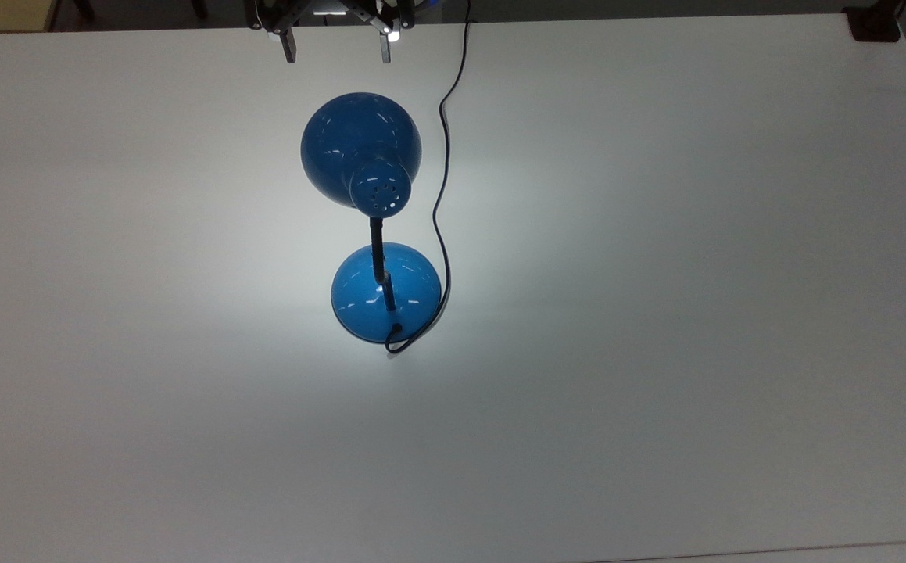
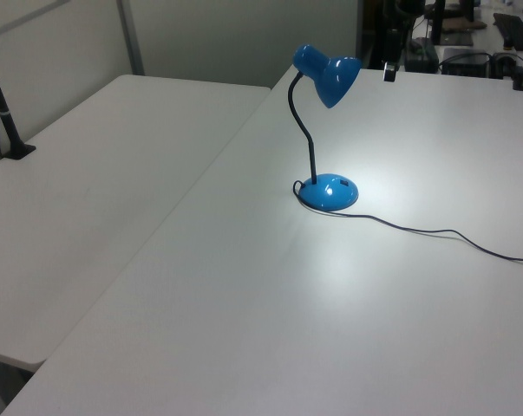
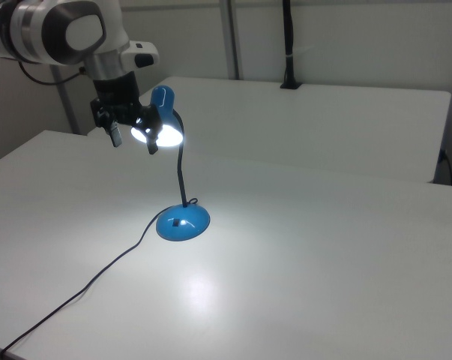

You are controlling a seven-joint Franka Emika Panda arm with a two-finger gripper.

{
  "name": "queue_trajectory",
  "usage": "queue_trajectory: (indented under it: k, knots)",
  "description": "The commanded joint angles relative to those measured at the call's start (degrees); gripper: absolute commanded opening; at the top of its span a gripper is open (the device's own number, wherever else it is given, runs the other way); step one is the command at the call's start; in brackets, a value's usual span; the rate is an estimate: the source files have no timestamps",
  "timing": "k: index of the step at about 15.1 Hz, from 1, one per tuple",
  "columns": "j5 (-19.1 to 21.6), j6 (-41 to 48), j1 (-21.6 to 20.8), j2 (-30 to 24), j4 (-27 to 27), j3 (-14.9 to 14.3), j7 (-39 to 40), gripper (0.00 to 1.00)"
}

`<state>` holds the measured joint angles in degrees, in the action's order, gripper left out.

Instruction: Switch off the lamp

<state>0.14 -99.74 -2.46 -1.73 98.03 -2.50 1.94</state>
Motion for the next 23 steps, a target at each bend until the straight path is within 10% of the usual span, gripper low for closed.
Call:
queue_trajectory:
  k: [1, 12, 15, 23]
  knots:
    - [0.12, -0.28, -0.35, 0.41, -0.82, 0.04, -0.97, 1.0]
    - [-0.05, 0.95, 0.35, -0.2, -0.56, -0.04, 0.69, 1.0]
    - [-0.49, 2.08, 0.52, -0.2, 0.58, -0.04, 11.55, 1.0]
    - [-7.61, -2.8, 0.44, 0.41, 8.22, 0.04, 18.98, 0.91]
